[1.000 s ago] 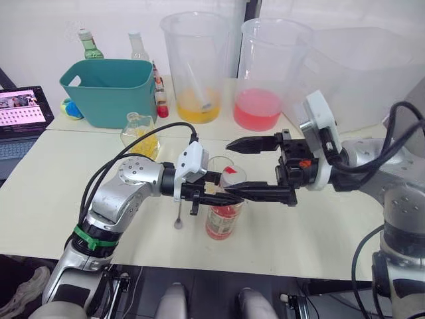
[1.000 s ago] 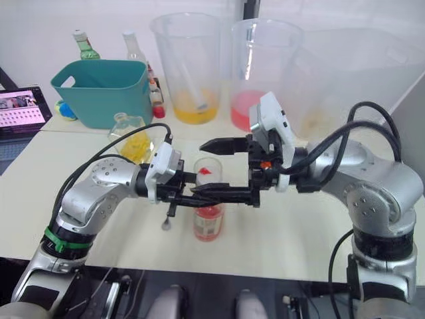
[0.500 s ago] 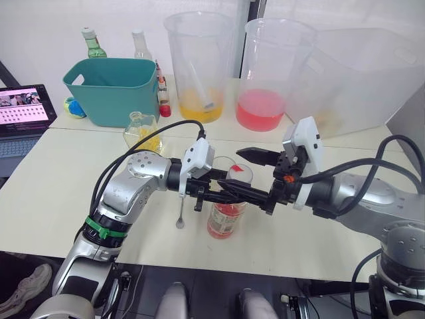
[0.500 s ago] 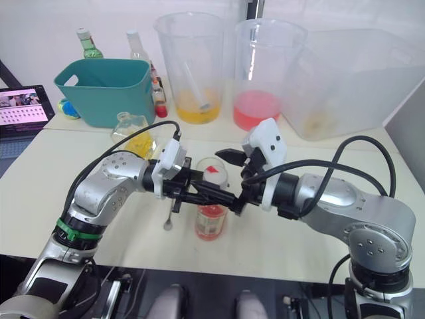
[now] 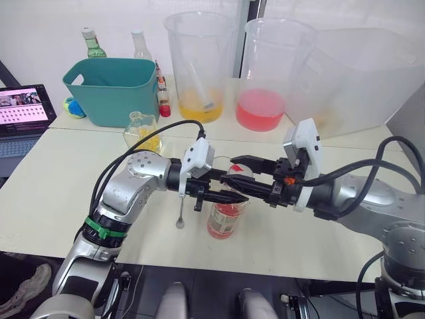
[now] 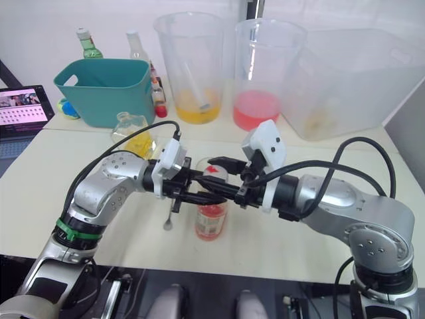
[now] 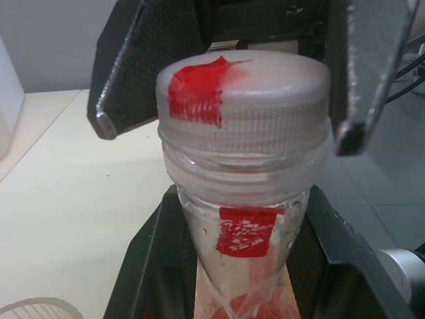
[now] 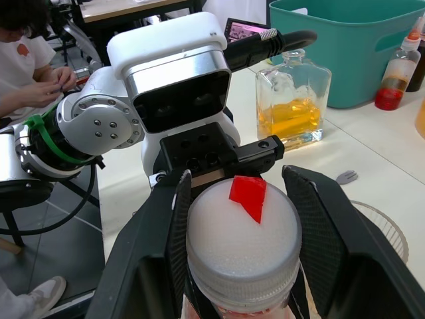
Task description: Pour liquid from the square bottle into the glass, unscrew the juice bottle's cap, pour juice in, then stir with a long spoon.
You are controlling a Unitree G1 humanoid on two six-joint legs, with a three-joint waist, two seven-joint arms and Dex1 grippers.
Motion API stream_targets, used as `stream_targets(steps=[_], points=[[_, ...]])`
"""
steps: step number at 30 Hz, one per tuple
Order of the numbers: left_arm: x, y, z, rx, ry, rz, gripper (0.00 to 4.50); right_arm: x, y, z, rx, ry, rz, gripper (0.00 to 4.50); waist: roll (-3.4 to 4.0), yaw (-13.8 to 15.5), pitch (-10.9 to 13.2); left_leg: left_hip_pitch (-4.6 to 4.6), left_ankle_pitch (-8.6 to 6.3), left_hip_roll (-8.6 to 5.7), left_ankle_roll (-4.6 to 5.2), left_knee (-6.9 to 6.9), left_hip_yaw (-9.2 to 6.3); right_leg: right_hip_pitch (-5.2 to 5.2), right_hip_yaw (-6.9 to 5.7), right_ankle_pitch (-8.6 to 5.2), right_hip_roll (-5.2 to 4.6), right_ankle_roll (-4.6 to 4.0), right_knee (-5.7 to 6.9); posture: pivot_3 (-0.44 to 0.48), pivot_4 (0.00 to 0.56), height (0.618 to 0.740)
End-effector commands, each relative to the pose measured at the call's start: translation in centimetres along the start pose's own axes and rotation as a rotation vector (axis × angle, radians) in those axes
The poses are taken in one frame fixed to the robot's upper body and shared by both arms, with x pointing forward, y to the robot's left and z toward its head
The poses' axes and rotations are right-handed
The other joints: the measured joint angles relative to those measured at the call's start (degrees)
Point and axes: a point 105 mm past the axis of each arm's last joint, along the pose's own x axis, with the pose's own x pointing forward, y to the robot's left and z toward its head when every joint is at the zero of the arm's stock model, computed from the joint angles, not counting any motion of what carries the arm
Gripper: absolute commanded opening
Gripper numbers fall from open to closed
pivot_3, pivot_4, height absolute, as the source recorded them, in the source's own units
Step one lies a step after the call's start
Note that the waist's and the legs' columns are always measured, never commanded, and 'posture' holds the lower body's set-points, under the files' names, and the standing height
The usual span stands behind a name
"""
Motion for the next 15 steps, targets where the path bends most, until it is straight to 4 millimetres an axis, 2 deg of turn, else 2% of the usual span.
stream_targets(steps=[1, 6, 10, 15], points=[[-0.1, 0.24, -0.93, -0.015, 0.059, 0.043, 1.4, 0.75, 1.31, 0.19, -0.075, 0.015, 0.125, 1.7, 0.0, -0.12, 0.0, 0.01, 0.0, 0.01, 0.0, 0.0, 0.0, 0.0, 0.0, 0.0, 0.01, 0.0, 0.0, 0.0, 0.15, 0.726], [-0.55, 0.14, -0.84, -0.014, 0.072, 0.06, 1.4, 0.81, 1.67, -0.49, -0.226, 0.092, 0.334, 1.7, 0.01, -0.26, 0.01, 0.03, 0.0, 0.02, 0.0, 0.0, 0.0, 0.0, -0.01, 0.0, 0.01, 0.01, -0.01, 0.0, 0.15, 0.726], [-0.7, 0.11, -0.82, -0.012, 0.077, 0.074, 1.4, 0.59, 1.3, -0.47, -0.278, 0.114, 0.472, 1.7, 0.03, -0.41, 0.01, 0.06, 0.0, 0.06, 0.0, 0.0, 0.01, 0.03, -0.02, -0.01, 0.04, 0.01, -0.02, 0.0, 0.15, 0.726], [-0.78, 0.01, -0.87, -0.014, 0.08, 0.086, 1.4, 0.55, 0.74, -0.32, -0.311, 0.124, 0.531, 1.7, 0.03, -0.42, 0.01, 0.05, 0.0, 0.05, 0.0, 0.0, 0.01, 0.03, -0.02, 0.0, 0.03, 0.01, 0.0, 0.0, 0.15, 0.726]])
